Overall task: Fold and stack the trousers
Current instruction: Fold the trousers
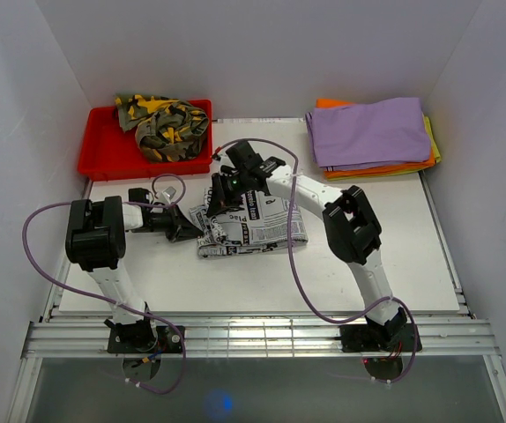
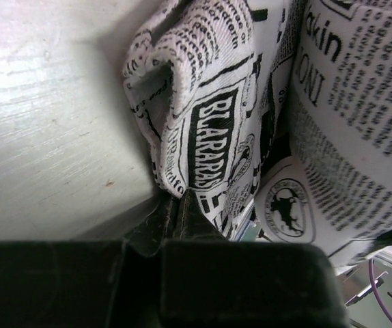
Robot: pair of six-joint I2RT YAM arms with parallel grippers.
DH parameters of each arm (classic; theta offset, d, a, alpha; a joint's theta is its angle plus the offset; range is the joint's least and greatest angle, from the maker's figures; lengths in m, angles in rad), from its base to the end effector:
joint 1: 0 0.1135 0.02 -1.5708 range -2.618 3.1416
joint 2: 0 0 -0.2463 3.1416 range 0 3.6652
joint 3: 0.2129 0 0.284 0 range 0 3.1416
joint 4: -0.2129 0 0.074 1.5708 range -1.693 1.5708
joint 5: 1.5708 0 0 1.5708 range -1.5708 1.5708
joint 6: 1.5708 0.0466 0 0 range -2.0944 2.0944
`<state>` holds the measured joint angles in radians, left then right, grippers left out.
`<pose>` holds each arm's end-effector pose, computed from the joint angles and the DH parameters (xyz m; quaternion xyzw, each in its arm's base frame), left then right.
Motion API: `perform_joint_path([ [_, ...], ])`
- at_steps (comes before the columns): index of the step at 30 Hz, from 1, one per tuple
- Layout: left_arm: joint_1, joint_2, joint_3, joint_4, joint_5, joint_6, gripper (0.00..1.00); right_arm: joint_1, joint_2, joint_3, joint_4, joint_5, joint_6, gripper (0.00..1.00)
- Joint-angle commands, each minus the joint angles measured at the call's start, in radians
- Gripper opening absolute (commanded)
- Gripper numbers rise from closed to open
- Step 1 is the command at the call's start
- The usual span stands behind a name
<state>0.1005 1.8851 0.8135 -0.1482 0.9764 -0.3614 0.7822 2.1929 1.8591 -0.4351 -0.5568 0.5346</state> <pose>0.3184 -0.0067 0.0388 -0.1193 0.8653 -0.4780 0.0928 0.3565 0.3890 0.2004 -0.2157 0.8652 0.4297 0.1420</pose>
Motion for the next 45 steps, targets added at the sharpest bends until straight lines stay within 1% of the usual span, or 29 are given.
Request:
perform_joint_path([
  [1,-0.028,0.017,-0.023,0.001,-0.234,0.045,0.0,0.02,0.019,0.051,0.045,-0.02,0.041,0.08],
  [6,-0.039,0.012,-0.025,0.004,-0.246,0.042,0.0,0.032,0.048,0.068,0.047,-0.005,0.054,0.08],
  [11,-0.044,0.012,-0.03,0.007,-0.249,0.041,0.0,0.04,0.079,0.118,0.047,0.006,0.061,0.08],
  [20,-0.045,0.029,-0.016,0.002,-0.262,0.042,0.0,0.066,0.094,0.097,0.049,0.003,0.076,0.08],
  [28,-0.045,0.025,-0.017,0.002,-0.268,0.041,0.0,0.083,0.12,0.127,0.055,0.003,0.085,0.08],
  [31,-0.045,0.025,-0.011,-0.008,-0.265,0.041,0.0,0.077,0.143,0.14,0.052,0.024,0.068,0.08],
  [32,-0.045,0.022,-0.008,-0.013,-0.266,0.042,0.04,0.072,0.151,0.146,0.053,0.031,0.065,0.08],
  [34,-0.044,0.01,0.003,-0.031,-0.287,0.05,0.16,0.066,0.177,0.164,0.056,0.031,0.053,0.08],
  [35,-0.041,0.002,0.007,-0.059,-0.295,0.052,0.24,0.06,0.183,0.179,0.058,0.032,0.042,0.09],
  [37,-0.025,-0.032,0.015,-0.103,-0.303,0.049,0.31,0.048,0.189,0.186,0.062,0.026,0.038,0.16],
  [38,-0.018,-0.047,0.018,-0.123,-0.308,0.049,0.39,0.043,0.188,0.186,0.07,0.02,0.036,0.19],
  [39,0.004,-0.061,0.022,-0.146,-0.312,0.053,0.42,0.039,0.183,0.183,0.076,0.009,0.036,0.25],
  [40,0.014,-0.088,0.029,-0.195,-0.317,0.07,0.45,0.034,0.17,0.178,0.084,-0.014,0.034,0.32],
  [41,0.028,-0.099,0.045,-0.224,-0.321,0.082,0.46,0.023,0.159,0.175,0.091,-0.023,0.038,0.44],
  [43,0.074,-0.127,0.061,-0.28,-0.326,0.105,0.5,0.012,0.11,0.166,0.101,-0.041,0.041,0.53],
  [44,0.091,-0.156,0.076,-0.325,-0.338,0.13,0.52,-0.003,0.091,0.158,0.105,-0.067,0.041,0.64],
  [45,0.129,-0.17,0.084,-0.352,-0.343,0.145,0.53,-0.009,0.068,0.147,0.11,-0.08,0.041,0.71],
])
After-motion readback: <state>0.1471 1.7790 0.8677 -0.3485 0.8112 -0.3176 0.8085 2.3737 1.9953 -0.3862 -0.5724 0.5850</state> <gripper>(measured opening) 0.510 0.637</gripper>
